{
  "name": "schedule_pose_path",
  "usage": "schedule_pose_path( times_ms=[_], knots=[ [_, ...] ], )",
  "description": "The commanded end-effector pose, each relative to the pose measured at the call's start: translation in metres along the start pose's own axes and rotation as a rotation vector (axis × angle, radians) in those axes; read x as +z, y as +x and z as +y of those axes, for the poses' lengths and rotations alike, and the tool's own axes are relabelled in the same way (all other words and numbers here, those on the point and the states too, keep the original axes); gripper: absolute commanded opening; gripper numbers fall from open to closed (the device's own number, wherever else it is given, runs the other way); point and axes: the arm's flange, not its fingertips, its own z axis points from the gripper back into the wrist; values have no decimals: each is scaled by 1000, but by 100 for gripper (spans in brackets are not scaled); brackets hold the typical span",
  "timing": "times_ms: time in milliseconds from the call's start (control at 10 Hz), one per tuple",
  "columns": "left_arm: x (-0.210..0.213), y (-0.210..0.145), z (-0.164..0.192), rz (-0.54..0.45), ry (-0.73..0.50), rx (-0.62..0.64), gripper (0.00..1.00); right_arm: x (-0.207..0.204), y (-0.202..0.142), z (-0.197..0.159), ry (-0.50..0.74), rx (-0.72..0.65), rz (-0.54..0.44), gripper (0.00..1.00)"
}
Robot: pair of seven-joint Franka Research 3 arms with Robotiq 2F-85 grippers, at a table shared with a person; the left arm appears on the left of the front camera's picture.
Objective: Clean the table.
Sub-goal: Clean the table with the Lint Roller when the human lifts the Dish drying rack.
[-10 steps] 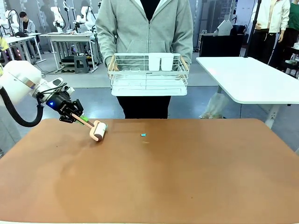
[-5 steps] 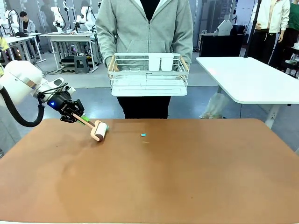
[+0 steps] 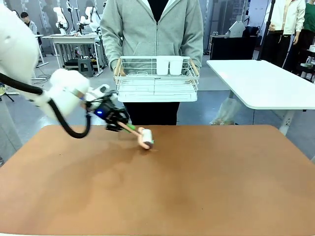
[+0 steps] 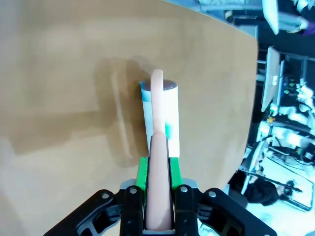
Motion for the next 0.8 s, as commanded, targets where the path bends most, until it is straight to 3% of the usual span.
schedule_pose_path(
  times_ms=[0,200,500,700],
  knots=[
    [-81,-36,-2,115,85,-31,21,0,-1,2,12,15,-8,100],
    [-117,-42,-23,102,94,-39,21,0,-1,2,12,15,-8,100],
    [-104,-38,-35,36,59,-44,21,0,-1,2,12,15,-8,100],
    [-76,-41,-70,37,13,-96,21,0,-1,2,12,15,-8,100]
  ],
)
